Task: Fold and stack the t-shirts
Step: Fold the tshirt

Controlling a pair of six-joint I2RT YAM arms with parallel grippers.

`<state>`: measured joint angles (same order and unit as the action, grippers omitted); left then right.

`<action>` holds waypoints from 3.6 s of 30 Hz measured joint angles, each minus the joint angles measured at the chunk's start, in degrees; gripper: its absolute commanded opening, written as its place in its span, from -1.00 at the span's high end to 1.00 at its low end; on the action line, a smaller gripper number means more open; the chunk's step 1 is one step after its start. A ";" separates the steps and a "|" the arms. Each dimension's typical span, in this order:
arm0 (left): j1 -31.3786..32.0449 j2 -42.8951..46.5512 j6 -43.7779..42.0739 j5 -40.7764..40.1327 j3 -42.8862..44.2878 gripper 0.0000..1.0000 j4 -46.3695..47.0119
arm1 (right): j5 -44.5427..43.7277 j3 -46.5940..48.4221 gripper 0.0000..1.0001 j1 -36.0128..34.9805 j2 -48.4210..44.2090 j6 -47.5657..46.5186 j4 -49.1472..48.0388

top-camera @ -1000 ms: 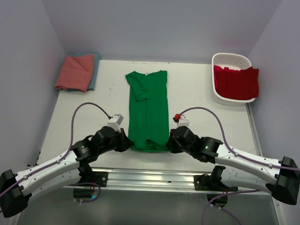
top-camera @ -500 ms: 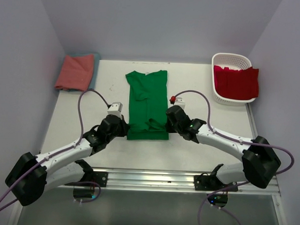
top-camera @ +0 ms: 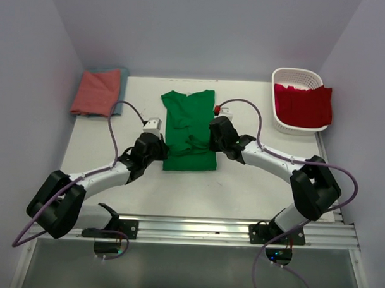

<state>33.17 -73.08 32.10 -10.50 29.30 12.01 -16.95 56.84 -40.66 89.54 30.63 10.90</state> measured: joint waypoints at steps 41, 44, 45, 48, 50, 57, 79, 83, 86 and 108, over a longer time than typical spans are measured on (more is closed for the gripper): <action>-5.90 -20.59 -0.57 34.34 14.14 -0.15 8.92 | 13.94 14.56 1.00 12.17 18.38 -2.43 -2.80; -3.21 -21.77 0.26 35.36 15.52 -0.15 9.70 | 15.13 15.85 1.00 12.17 20.39 -2.14 -2.82; -2.64 -22.25 0.33 35.45 16.46 -0.15 9.81 | 15.26 16.26 1.00 12.17 20.85 -2.12 -2.80; -1.49 -24.50 0.55 35.74 20.00 -0.15 11.13 | 15.52 17.33 1.00 12.17 22.21 -1.95 -2.82; -1.07 -26.49 1.18 35.87 21.90 -0.15 12.44 | 15.74 18.03 1.00 12.17 22.86 -1.77 -2.80; -0.90 -36.89 1.57 35.76 25.57 -0.10 14.32 | 17.16 20.83 1.00 12.17 26.47 -1.64 -2.78; 6.80 -31.85 6.43 34.42 5.95 0.31 29.29 | 17.97 22.34 1.00 12.20 27.87 -1.77 -2.78; 12.50 -27.89 10.01 33.86 -0.90 0.31 32.44 | 17.97 22.67 1.00 12.24 28.85 -1.79 -2.80; 14.80 -26.32 11.91 33.20 -3.78 0.31 33.86 | 18.01 22.64 1.00 12.24 29.07 -1.92 -2.64; 15.39 -24.33 13.07 29.38 -1.70 0.38 27.65 | 19.76 -10.71 1.00 0.79 -4.42 -0.17 -3.61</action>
<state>48.56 -97.41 45.17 18.87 27.59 39.66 2.81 46.13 -39.88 85.12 30.46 7.29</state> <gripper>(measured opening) 0.314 0.009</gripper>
